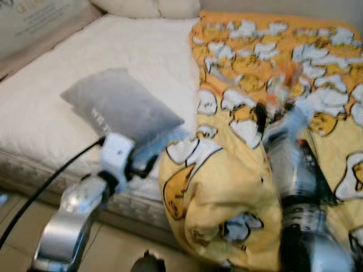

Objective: Clean up the room

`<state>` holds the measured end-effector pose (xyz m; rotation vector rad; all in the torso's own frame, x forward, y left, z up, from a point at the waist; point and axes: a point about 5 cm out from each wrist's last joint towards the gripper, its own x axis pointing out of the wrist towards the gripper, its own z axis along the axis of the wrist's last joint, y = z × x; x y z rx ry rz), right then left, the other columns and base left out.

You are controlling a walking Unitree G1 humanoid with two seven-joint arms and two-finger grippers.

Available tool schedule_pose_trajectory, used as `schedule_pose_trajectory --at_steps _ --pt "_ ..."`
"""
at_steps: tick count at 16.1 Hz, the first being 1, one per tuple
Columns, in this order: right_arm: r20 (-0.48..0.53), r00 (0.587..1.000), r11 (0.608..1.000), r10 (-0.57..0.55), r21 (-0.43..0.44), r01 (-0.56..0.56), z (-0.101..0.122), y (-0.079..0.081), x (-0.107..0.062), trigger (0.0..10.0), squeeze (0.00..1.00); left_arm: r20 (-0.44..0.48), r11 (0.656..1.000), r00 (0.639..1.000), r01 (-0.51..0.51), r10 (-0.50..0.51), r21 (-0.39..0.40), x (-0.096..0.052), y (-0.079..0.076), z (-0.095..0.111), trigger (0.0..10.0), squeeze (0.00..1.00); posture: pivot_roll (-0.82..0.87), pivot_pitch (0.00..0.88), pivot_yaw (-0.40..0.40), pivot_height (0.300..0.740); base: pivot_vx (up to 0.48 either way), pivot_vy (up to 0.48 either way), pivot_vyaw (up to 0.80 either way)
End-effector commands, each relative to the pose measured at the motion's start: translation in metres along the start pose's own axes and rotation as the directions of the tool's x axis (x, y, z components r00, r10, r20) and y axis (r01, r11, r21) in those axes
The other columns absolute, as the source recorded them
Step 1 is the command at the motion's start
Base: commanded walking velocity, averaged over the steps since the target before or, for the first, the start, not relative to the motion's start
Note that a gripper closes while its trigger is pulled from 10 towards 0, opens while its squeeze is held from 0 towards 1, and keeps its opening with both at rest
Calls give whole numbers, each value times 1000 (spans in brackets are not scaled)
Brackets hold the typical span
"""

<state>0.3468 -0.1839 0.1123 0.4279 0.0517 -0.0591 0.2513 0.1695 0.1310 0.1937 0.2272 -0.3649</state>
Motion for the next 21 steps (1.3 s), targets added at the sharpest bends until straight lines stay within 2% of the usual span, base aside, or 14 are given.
schedule_pose_trajectory --at_steps 1,2,3,4,5,6,8,12,15,20,21 --pt "47 995 996 83 -31 -81 15 17 -7 10000 0 17 998 997 -69 69 4 -5 6 5 10000 0 20 0 71 740 0 0 800" --pt "36 990 989 133 -65 -130 12 23 -17 10000 0 24 996 996 -87 87 11 -8 6 6 10000 0 12 0 71 740 0 0 800" --pt "-10 970 960 241 -143 -240 5 38 -40 10000 0 37 993 992 -120 120 6 -13 4 7 10000 0 12 0 68 740 0 0 800" --pt "-37 952 939 304 -158 -306 3 48 -55 10000 0 49 990 989 -140 138 22 -16 1 9 10000 0 12 0 66 740 0 0 800" --pt "-37 952 939 304 -158 -306 3 48 -55 10000 0 49 990 989 -140 138 22 -16 1 9 10000 0 12 0 66 740 0 0 800" --pt "-57 944 932 325 -152 -330 3 51 -69 10000 0 46 987 987 -159 157 32 -19 -2 8 10000 0 23 0 45 740 0 0 800" --pt "-86 945 933 315 -155 -325 0 49 -78 10000 0 44 982 981 -188 187 26 -21 -3 7 10000 0 27 0 40 740 0 0 800" --pt "-164 941 915 297 -235 -329 -4 48 -85 10000 0 37 969 969 -245 244 18 -22 4 6 10000 0 30 0 31 740 0 0 800" --pt "-204 935 914 289 -232 -333 -6 46 -93 10000 0 47 969 967 -249 249 -3 -22 1 8 10000 0 33 0 26 740 0 0 800" --pt "-221 933 911 284 -241 -334 -6 48 -95 10000 0 67 961 959 -277 276 3 -20 2 13 10000 0 34 0 25 740 0 0 800" --pt "-212 937 924 279 -208 -322 -5 48 -95 10000 0 75 961 958 -277 276 -3 -19 3 14 10000 0 35 0 25 740 0 0 800"
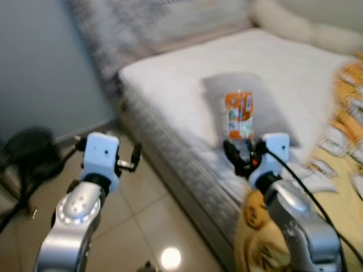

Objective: Clean up the room

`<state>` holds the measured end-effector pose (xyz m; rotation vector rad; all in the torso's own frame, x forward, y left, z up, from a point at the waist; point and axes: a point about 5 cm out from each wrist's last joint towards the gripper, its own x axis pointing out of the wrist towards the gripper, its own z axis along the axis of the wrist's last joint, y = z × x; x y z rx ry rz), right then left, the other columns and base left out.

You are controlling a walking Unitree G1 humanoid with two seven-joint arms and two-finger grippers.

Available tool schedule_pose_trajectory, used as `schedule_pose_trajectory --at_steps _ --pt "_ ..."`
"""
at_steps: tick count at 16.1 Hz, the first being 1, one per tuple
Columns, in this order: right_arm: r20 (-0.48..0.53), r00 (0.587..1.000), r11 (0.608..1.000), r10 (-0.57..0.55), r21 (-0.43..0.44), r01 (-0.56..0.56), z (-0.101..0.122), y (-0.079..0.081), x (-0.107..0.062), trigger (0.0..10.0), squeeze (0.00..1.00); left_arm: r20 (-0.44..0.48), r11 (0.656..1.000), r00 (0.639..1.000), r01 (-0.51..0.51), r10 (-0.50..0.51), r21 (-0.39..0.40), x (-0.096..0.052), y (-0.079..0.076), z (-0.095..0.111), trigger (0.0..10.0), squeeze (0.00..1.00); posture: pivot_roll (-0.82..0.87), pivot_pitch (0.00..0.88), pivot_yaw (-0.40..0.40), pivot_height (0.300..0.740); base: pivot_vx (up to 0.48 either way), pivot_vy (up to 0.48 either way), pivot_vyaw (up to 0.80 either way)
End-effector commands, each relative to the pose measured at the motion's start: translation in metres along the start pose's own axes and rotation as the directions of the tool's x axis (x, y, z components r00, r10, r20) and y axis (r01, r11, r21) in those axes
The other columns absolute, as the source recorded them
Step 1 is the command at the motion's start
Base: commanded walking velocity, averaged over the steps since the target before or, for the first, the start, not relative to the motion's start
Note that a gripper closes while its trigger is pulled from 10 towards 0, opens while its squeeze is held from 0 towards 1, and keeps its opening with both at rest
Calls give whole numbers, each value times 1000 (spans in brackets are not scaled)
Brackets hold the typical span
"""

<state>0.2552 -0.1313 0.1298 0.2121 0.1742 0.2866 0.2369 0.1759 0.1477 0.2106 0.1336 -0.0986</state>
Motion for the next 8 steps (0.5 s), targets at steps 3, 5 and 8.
schedule_pose_trajectory --at_steps 3,5,8 --pt "-16 1000 1000 7 -19 -7 5 -1 -2 10000 0 11 1000 1000 2 -2 -18 0 0 3 10000 0 36 0 20 740 0 0 267" --pt "-40 999 998 29 -45 -31 2 3 -1 10000 0 7 1000 1000 2 -2 -24 -1 0 2 10000 0 46 0 12 740 0 0 0" --pt "-48 998 999 29 -32 -30 1 5 1 10000 0 -1 1000 1000 -3 3 -22 -2 2 1 10000 0 53 0 7 740 251 0 0"
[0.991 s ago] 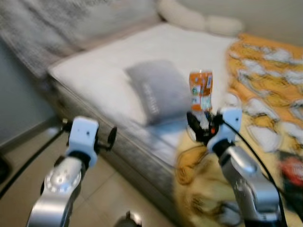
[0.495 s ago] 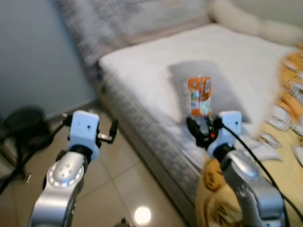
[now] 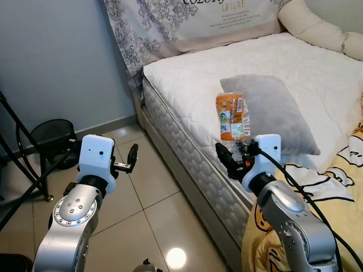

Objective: Clean up the room

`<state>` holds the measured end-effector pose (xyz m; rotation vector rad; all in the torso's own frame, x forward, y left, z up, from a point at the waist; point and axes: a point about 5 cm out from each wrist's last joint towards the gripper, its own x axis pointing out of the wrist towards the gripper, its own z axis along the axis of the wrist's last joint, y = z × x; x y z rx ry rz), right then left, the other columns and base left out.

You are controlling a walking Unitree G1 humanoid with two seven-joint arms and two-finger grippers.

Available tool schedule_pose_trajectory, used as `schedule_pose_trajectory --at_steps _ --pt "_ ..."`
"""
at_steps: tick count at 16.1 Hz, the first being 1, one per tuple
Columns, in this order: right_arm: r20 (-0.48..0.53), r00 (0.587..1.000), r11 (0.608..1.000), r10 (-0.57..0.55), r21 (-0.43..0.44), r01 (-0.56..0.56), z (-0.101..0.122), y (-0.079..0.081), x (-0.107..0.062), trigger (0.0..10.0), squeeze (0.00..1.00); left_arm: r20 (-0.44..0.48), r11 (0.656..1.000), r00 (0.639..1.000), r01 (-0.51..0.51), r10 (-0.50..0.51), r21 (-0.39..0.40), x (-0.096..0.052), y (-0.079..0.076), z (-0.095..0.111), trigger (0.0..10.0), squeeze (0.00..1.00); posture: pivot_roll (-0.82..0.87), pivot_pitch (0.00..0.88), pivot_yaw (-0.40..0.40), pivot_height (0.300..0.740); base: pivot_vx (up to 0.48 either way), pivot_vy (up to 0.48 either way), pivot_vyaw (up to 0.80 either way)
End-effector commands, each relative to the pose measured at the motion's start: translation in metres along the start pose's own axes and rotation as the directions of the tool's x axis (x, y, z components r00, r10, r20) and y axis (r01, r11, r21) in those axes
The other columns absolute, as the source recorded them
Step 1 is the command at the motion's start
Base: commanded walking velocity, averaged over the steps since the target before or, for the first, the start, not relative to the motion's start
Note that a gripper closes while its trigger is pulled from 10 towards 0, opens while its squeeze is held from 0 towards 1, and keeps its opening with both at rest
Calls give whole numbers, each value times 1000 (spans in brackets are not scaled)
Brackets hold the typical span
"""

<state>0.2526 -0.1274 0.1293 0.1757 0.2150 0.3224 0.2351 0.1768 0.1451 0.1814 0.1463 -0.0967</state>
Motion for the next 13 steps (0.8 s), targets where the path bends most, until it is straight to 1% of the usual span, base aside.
schedule_pose_trajectory --at_steps 1,3,4,5,6,7,8,9,11,13 --pt "-1 1000 1000 7 2 -7 3 1 2 10000 0 9 1000 1000 -7 7 7 -1 2 3 10000 0 56 0 6 740 259 0 0" --pt "-4 1000 1000 -25 10 25 4 -1 6 10000 0 4 1000 1000 -13 13 2 -2 3 2 10000 0 62 0 2 740 274 0 0" --pt "1 1000 1000 15 1 -15 5 1 6 10000 0 4 1000 1000 -13 13 1 -2 3 2 10000 0 62 0 3 740 274 0 0" --pt "-31 998 998 50 -40 -51 2 5 8 10000 0 6 1000 1000 -10 10 2 -1 3 3 10000 0 64 0 6 740 277 0 581" --pt "-43 997 996 64 -52 -66 0 7 8 10000 0 9 1000 1000 -8 8 2 -1 3 4 10000 0 65 0 7 740 274 0 800" --pt "-43 997 996 63 -58 -65 0 7 8 10000 0 10 1000 1000 -6 6 2 0 3 4 10000 0 66 0 8 740 277 0 800" --pt "-45 998 998 51 -29 -53 -2 6 8 10000 0 12 1000 1000 -4 4 2 0 3 5 10000 0 67 0 9 740 277 0 800" --pt "-47 998 998 51 -29 -52 -3 6 9 10000 0 12 1000 1000 -3 3 2 0 3 5 10000 0 69 0 12 740 281 0 500" --pt "-74 997 998 33 -55 -37 -7 5 10 10000 0 9 1000 1000 1 -1 3 1 4 5 10000 0 69 0 15 740 281 0 0" --pt "-67 997 998 43 -51 -46 -7 6 11 10000 0 6 1000 1000 2 -2 3 2 4 5 10000 0 70 0 18 740 279 0 0"
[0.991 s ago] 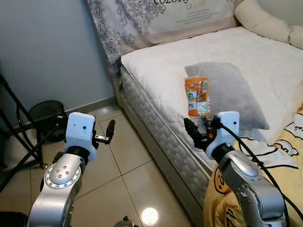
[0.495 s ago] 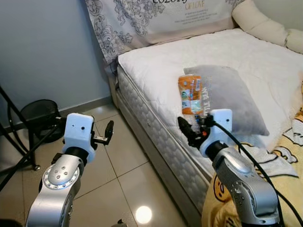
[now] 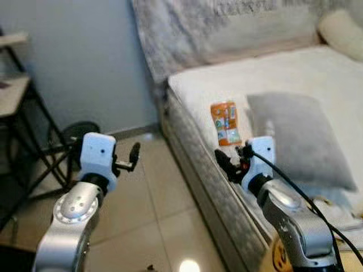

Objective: Clean up the room

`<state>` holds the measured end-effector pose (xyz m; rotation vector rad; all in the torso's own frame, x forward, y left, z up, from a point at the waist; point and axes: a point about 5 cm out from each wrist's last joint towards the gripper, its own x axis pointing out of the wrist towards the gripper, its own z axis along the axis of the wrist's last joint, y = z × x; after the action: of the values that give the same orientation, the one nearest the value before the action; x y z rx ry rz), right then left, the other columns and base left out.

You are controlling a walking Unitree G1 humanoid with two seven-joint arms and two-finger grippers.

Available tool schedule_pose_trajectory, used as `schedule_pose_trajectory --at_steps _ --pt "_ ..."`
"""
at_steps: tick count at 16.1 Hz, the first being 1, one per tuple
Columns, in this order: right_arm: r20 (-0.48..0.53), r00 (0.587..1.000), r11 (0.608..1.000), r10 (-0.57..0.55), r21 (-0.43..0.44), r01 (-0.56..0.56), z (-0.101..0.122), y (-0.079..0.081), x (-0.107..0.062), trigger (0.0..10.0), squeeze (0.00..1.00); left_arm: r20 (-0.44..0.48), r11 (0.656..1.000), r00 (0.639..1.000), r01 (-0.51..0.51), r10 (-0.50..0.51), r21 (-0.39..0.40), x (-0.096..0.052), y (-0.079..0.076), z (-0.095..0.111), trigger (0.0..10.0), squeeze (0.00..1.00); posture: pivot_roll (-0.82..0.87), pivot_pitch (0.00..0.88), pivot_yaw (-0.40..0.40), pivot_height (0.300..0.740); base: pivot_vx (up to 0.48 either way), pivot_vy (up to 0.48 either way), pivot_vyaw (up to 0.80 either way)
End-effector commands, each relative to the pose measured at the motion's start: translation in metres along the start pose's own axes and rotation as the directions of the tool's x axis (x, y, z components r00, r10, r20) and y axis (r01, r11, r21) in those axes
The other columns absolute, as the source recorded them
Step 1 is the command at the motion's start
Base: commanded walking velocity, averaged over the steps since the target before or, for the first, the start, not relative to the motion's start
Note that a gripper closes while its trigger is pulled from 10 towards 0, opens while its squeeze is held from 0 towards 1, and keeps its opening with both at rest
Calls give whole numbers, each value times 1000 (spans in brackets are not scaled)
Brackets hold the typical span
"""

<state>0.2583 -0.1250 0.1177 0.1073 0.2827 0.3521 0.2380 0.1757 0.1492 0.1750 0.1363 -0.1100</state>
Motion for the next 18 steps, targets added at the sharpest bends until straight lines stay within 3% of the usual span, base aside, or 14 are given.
schedule_pose_trajectory --at_steps 1,4,8,18 --pt "19 1000 1000 25 6 -25 4 7 3 10000 0 -6 1000 1000 -9 9 6 0 5 1 10000 0 71 0 20 740 277 0 0" --pt "20 999 999 36 -27 -35 3 8 5 10000 0 -10 1000 1000 -5 5 3 0 5 1 10000 0 74 0 23 740 280 0 0" --pt "19 1000 1000 12 -4 -12 2 8 8 10000 0 -12 1000 1000 -8 8 6 -1 7 2 10000 0 80 0 24 740 283 0 663" --pt "27 1000 1000 -9 -25 10 2 6 10 10000 0 -16 1000 1000 -1 1 3 0 7 2 10000 0 78 0 28 740 284 0 0"
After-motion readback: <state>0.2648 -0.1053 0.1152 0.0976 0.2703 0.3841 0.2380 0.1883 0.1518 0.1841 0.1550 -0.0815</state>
